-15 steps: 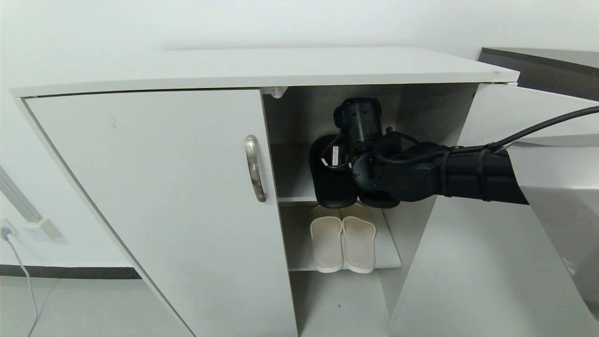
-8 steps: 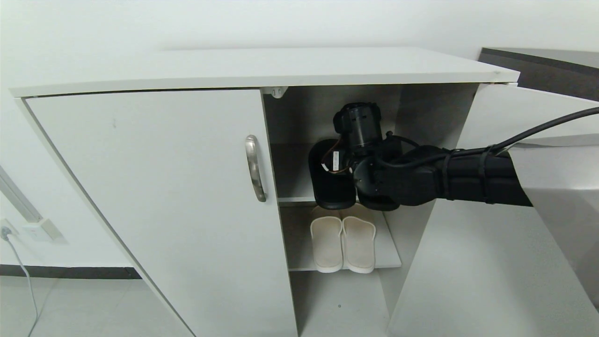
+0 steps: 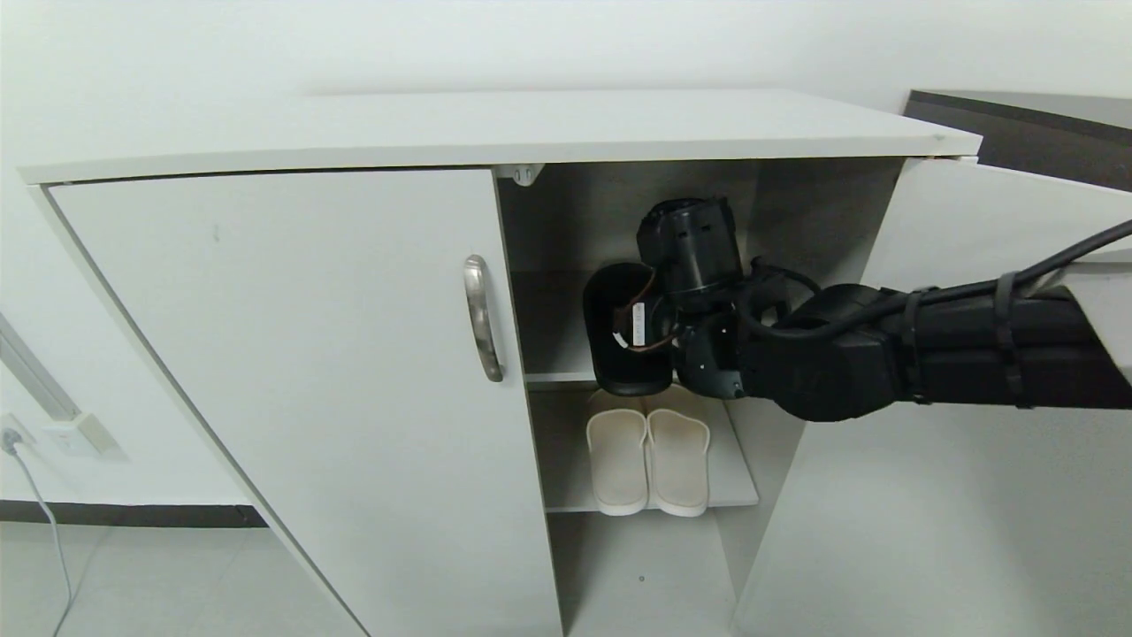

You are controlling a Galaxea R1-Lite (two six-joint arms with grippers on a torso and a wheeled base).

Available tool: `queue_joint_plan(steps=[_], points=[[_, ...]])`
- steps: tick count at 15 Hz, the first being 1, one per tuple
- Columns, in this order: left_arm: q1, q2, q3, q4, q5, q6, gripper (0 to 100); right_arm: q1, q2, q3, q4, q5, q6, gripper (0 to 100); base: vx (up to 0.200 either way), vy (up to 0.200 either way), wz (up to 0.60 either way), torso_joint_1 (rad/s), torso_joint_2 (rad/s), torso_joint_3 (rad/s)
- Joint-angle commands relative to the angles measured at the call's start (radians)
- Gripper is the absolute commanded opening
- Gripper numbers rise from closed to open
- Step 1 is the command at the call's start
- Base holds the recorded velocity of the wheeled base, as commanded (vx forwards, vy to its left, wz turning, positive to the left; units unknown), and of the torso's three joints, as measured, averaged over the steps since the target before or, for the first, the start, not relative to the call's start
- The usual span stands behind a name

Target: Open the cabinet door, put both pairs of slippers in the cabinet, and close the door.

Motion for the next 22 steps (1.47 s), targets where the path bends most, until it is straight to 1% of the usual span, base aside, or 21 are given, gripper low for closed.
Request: queue_joint_plan(steps=[1, 4, 6, 9, 12, 13, 15, 22], points=[[0.0, 0.001, 0.0, 0.0, 0.001, -0.001, 0, 0.039, -0.13, 0.15, -0.06, -0.001, 0.0, 100, 0.0, 0.0, 0.0, 0.0, 0.0, 0.0], [0.0, 0.001, -0.002, 0.0, 0.0, -0.001, 0, 0.061, -0.248, 0.354, -0.166, 0.014, -0.003, 100, 0.0, 0.0, 0.0, 0.0, 0.0, 0.0], [0.0, 0.001, 0.0, 0.0, 0.0, -0.001, 0, 0.073, -0.311, 0.493, -0.262, 0.079, -0.005, 100, 0.0, 0.0, 0.0, 0.0, 0.0, 0.0], [0.0, 0.001, -0.002, 0.0, 0.0, 0.001, 0, 0.075, -0.359, 0.64, -0.385, 0.163, -0.006, 100, 0.0, 0.0, 0.0, 0.0, 0.0, 0.0], [0.0, 0.001, 0.0, 0.0, -0.003, 0.001, 0, 0.085, -0.366, 0.703, -0.457, 0.186, -0.006, 100, 0.0, 0.0, 0.0, 0.0, 0.0, 0.0], [0.0, 0.001, 0.0, 0.0, -0.003, 0.001, 0, 0.093, -0.366, 0.723, -0.479, 0.186, -0.006, 0, 0.0, 0.0, 0.0, 0.0, 0.0, 0.0], [0.0, 0.001, -0.002, 0.0, -0.003, 0.001, 0, 0.107, -0.365, 0.741, -0.506, 0.194, -0.006, 0, 0.0, 0.0, 0.0, 0.0, 0.0, 0.0], [0.0, 0.001, 0.0, 0.0, -0.002, 0.001, 0, 0.127, -0.334, 0.744, -0.508, 0.198, -0.002, 0, 0.0, 0.0, 0.0, 0.0, 0.0, 0.0]])
